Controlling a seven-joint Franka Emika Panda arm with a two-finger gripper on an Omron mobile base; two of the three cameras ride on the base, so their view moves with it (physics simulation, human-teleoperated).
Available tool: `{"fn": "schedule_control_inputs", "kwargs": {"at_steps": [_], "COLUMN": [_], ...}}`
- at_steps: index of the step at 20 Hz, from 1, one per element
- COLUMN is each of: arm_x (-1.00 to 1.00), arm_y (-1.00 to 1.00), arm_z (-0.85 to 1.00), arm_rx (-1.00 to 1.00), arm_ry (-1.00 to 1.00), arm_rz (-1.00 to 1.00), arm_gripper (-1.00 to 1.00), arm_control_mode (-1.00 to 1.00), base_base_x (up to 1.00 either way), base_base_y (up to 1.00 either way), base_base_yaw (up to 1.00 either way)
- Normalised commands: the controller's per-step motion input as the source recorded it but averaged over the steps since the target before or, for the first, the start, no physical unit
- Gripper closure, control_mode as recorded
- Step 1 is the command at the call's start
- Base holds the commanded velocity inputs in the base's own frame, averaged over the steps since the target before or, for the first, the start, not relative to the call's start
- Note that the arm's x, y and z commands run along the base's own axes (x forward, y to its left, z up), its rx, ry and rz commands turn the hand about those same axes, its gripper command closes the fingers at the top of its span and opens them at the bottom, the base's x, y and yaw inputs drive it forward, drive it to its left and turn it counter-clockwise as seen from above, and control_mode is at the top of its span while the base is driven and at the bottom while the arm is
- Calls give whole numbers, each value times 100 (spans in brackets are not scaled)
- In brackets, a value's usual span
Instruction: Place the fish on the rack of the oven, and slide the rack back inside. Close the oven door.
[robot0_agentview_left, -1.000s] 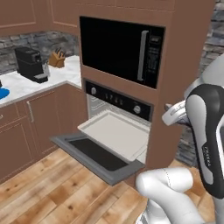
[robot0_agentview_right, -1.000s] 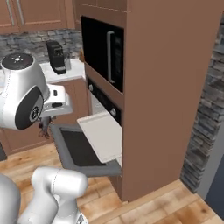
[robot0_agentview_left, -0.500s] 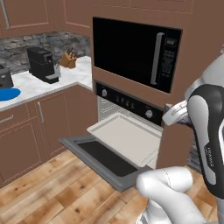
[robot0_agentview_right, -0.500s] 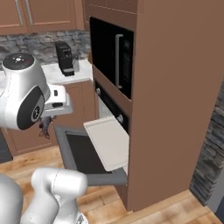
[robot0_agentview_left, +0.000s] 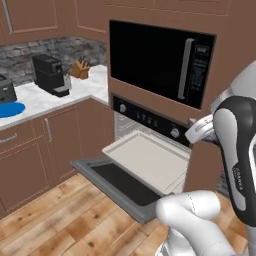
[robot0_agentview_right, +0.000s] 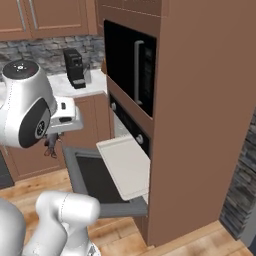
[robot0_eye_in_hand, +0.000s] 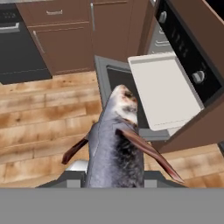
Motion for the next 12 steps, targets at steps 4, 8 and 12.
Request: {"fn": "schedule_control_inputs", "kwargs": {"at_steps": [4,8,12], "arm_x": [20,32,34], "arm_y": [16,29,22], "arm_z": [-10,-11,-22], "arm_rx": [0,0,-2], "arm_ry": [0,7,10], "arm_rz": [0,0,0], "arm_gripper": [100,100,100], "arm_control_mode": [-100,-100,-100], "base_base_x": [10,0,0], "base_base_y": [6,0,0], "base_base_yaw": [0,0,0]}}
